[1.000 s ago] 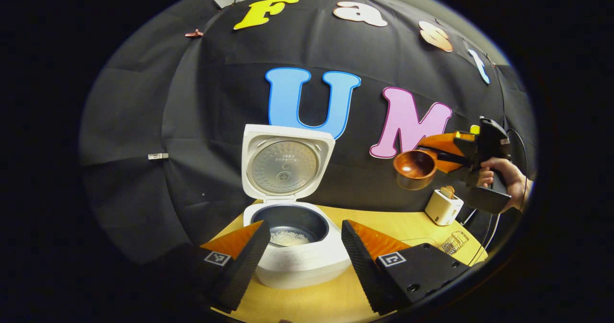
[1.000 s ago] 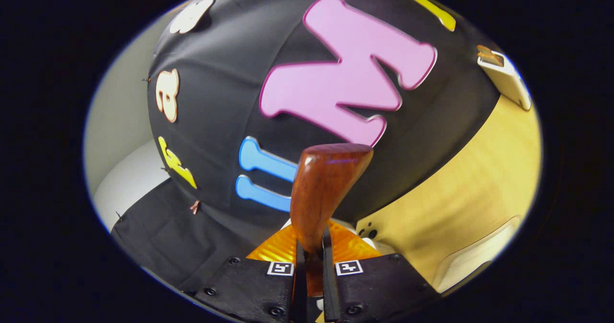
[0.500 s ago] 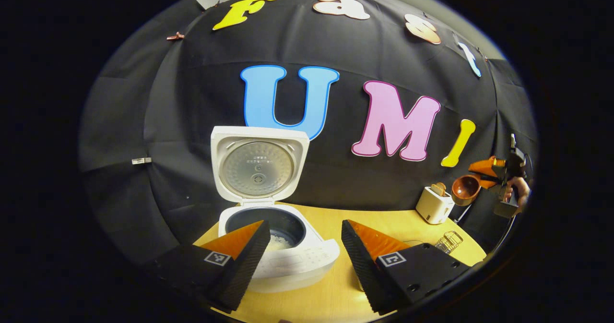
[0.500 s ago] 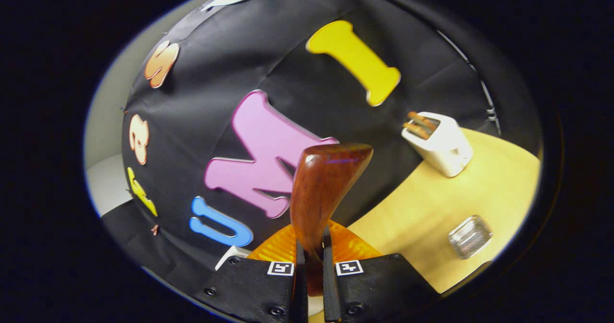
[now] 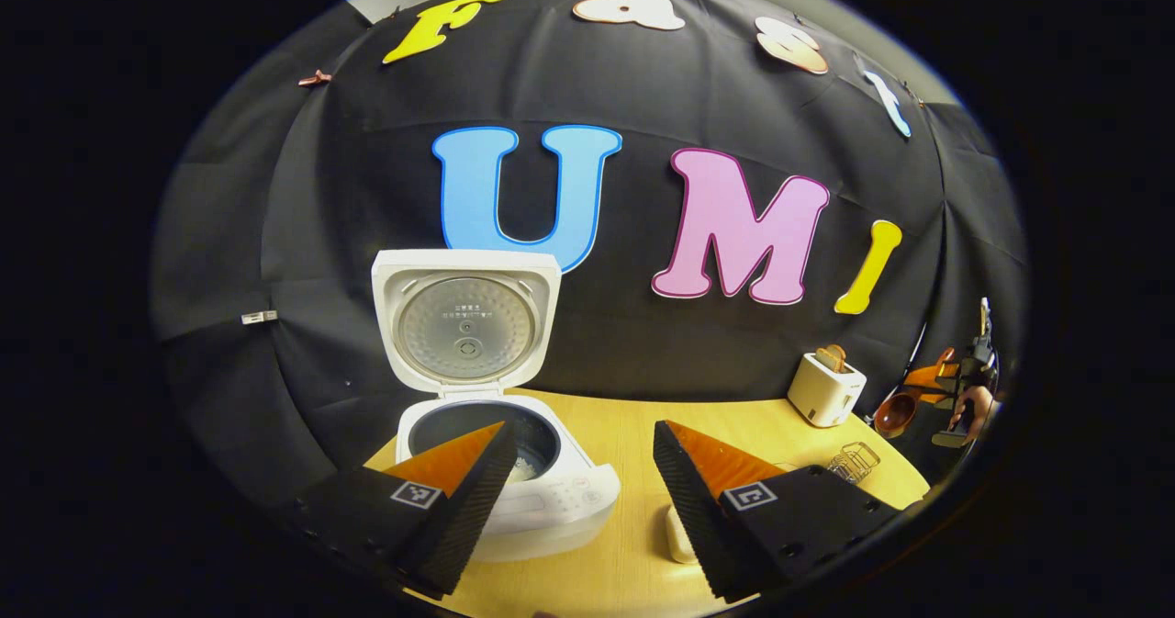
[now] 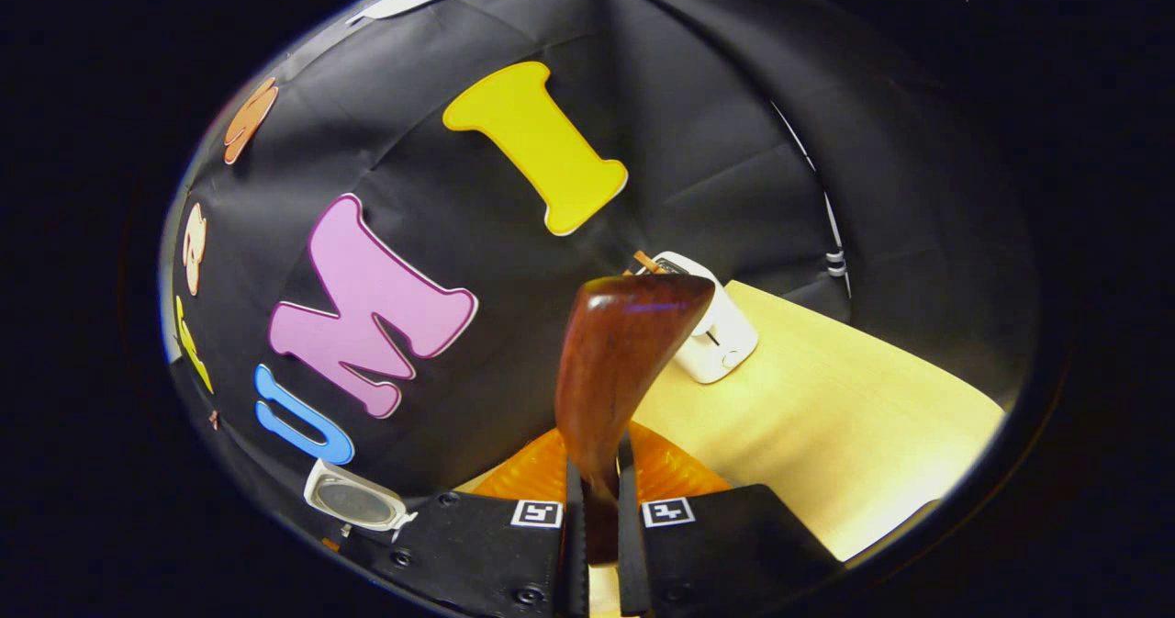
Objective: Close the left gripper, press the button to open the rice cooker; take a wooden spoon from the chopstick holder with the right hand, scoop a spoonful of rice and pour it into the rice cooker, then put the wooden spoon back into the chopstick holder.
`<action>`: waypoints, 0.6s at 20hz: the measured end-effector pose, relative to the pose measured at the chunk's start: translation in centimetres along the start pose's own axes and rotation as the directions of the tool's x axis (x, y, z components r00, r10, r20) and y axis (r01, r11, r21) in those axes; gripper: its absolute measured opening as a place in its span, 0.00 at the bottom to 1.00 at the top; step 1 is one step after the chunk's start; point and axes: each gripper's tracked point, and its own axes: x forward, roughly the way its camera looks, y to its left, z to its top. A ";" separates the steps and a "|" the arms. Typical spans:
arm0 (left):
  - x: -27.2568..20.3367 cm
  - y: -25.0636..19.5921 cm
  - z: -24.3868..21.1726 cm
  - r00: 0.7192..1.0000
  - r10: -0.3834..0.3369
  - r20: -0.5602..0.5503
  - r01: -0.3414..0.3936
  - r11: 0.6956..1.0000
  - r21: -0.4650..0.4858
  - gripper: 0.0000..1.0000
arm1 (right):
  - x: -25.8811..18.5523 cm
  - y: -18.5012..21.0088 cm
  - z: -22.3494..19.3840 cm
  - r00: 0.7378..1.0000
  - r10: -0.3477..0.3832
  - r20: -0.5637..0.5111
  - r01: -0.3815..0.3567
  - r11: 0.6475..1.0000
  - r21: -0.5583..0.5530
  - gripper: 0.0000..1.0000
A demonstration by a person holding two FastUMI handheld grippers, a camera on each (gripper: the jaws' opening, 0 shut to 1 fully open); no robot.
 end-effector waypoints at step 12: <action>-1.2 -0.6 0.5 0.998 0.051 -0.040 -0.051 0.999 0.002 0.95 | 4.7 -5.5 -5.9 0.988 -0.113 -0.104 0.091 0.977 -0.194 0.17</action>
